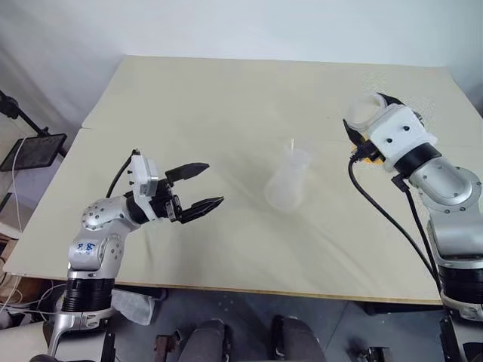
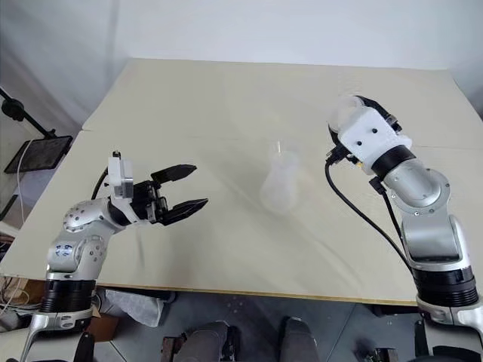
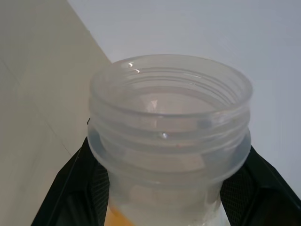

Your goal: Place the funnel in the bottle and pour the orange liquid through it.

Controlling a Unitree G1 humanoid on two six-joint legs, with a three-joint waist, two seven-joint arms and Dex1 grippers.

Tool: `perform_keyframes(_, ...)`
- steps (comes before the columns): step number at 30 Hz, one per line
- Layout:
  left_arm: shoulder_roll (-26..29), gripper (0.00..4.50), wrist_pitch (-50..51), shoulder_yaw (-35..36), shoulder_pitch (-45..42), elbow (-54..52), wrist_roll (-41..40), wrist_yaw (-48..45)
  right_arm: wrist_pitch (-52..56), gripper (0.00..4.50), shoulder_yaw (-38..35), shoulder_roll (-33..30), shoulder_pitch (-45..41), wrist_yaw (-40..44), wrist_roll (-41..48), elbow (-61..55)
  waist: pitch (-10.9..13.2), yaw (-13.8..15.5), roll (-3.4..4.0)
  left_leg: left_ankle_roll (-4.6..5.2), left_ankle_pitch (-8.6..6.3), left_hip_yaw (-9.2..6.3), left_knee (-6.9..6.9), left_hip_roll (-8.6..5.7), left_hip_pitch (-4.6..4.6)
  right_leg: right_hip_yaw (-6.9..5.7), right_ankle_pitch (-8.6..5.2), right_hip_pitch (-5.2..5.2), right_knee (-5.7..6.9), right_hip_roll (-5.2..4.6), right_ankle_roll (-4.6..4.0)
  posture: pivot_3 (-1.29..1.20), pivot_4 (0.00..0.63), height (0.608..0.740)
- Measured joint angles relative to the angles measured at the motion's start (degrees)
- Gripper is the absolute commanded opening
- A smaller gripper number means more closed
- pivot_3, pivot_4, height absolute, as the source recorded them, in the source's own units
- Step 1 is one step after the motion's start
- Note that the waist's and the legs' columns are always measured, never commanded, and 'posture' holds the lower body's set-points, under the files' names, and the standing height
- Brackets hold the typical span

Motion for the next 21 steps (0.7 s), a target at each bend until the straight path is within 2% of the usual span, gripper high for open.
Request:
perform_keyframes(8, -0.3, 4.50, -0.6, -0.2, -0.1, 0.2, 0.1, 0.0, -3.7, 2.56, 4.5, 1.3, -1.1, -2.0, -7.9, -0.1, 0.0, -0.1, 0.00, 0.00, 0.00, 0.00, 0.00, 0.00, 0.00, -0.01, 0.00, 0.00, 0.00, 0.01, 0.00, 0.00, 0.150, 0.740)
perform_keyframes(21, -0.3, 4.50, -0.6, -0.3, -0.2, 0.2, 0.1, 0.1, -13.0, 2.56, 6.6, 1.4, -2.6, -3.2, -17.7, 2.3, 0.0, -0.2, -0.01, -0.01, 0.00, -0.01, 0.00, 0.00, 0.00, -0.01, 0.00, 0.00, 0.00, 0.02, 0.00, 0.00, 0.150, 0.740)
